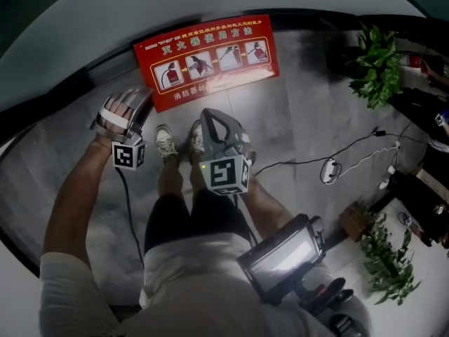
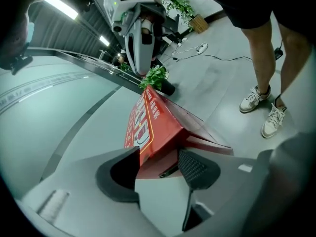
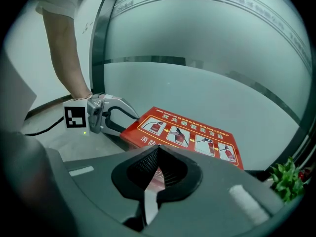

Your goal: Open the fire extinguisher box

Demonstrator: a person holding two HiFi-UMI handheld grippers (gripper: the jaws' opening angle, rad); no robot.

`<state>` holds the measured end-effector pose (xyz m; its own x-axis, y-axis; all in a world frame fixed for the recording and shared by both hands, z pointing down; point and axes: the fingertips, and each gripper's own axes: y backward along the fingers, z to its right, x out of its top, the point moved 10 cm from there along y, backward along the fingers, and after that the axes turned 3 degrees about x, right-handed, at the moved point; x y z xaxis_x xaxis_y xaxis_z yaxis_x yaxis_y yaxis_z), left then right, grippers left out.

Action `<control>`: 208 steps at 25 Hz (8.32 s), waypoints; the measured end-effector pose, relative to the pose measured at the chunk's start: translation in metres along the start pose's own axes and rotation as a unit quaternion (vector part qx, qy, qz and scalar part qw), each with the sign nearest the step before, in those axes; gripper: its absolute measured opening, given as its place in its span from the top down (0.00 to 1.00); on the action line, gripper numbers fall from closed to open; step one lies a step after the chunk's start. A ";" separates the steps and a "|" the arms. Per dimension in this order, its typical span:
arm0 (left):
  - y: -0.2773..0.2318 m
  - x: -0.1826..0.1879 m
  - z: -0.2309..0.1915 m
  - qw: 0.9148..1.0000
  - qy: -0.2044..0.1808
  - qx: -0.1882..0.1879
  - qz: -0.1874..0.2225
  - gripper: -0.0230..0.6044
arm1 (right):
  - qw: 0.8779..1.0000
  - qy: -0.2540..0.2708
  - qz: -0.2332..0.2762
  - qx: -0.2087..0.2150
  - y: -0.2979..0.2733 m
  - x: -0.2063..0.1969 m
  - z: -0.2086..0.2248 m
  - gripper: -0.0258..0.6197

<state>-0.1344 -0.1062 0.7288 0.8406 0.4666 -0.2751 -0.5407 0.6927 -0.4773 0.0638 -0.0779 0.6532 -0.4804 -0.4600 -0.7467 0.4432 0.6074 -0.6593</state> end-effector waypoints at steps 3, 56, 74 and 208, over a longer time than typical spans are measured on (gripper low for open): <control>0.002 0.000 -0.004 1.000 0.001 -0.012 0.004 0.62 | 1.000 0.001 -0.003 0.001 0.005 -0.002 -0.001 0.94; 0.013 -0.041 -0.164 0.929 0.355 -0.107 0.013 0.84 | 0.994 0.059 0.031 -0.086 0.053 0.113 0.046 0.94; -0.030 -0.087 -0.200 0.832 0.539 -0.110 -0.065 0.83 | 0.995 0.068 0.046 -0.047 0.010 0.147 0.116 0.94; 0.323 0.257 -0.134 0.755 0.632 0.156 0.078 0.96 | 0.987 -0.039 0.156 -0.017 0.339 0.077 -0.075 0.94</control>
<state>-0.0886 0.1638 0.3923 0.0177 -0.2043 -0.9788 -0.4517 0.8717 -0.1901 0.1201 0.1411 0.3787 -0.2651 -0.2942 -0.9182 0.5338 0.7483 -0.3939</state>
